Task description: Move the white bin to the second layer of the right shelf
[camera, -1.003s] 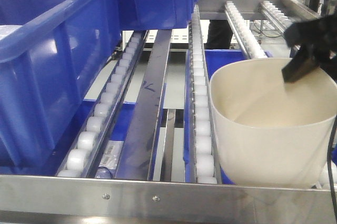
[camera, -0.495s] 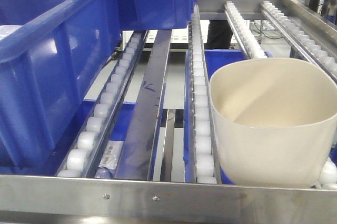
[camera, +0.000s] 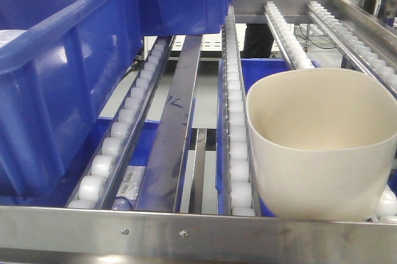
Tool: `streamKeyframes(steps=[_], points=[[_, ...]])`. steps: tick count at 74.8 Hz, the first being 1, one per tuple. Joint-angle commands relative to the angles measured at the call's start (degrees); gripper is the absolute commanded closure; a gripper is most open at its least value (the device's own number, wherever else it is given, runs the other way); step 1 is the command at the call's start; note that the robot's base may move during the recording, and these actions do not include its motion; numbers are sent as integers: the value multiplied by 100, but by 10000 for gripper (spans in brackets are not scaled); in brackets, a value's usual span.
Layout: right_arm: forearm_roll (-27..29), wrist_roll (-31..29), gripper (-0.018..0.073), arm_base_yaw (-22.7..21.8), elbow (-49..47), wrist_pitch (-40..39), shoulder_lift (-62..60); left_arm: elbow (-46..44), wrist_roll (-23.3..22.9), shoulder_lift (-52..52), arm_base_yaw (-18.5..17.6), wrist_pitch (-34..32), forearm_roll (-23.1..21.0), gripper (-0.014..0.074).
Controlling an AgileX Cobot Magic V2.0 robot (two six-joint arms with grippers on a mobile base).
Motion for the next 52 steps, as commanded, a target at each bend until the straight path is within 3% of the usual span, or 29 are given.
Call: streamKeyframes(steps=[1, 52], points=[[25, -23, 504, -46, -157, -511, 9, 211, -30, -80, -25, -500, 0, 512], [8, -23, 504, -57, -92, -380, -289, 211, -30, -80, -25, -500, 0, 512]])
